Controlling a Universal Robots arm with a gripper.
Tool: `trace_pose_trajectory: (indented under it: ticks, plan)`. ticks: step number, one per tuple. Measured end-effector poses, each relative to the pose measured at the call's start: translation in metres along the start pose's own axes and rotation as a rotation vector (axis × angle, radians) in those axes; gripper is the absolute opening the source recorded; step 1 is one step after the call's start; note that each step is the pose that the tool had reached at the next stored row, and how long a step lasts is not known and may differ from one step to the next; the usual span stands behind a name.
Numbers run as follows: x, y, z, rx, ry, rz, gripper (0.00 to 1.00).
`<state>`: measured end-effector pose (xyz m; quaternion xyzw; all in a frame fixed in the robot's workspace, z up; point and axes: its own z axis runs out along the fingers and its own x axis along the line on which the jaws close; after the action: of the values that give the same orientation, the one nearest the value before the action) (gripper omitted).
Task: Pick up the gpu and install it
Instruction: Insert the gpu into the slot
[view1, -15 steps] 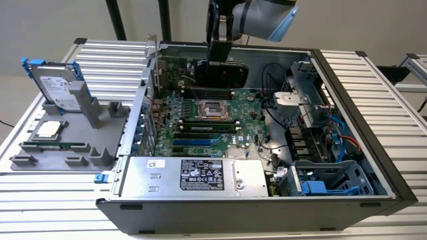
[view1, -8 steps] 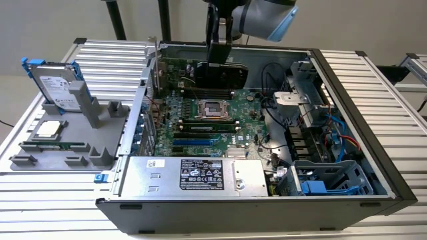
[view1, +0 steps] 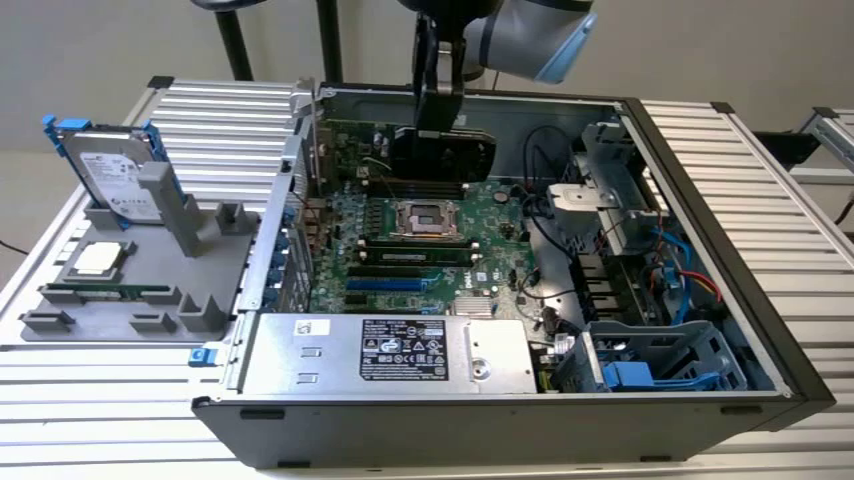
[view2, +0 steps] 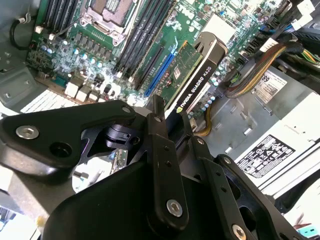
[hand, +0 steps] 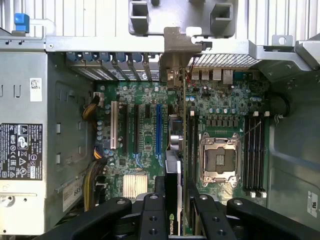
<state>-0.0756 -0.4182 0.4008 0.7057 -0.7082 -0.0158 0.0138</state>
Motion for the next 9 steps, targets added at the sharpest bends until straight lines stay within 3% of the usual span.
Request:
trace_pose_trajectory:
  ticks: [5,9]
  plan:
    - [0.0000,-0.0002,0.0022,0.0026,0.0000,0.000,0.00]
    - [0.0000,-0.0002,0.0034,0.0119,0.0001,0.000,0.00]
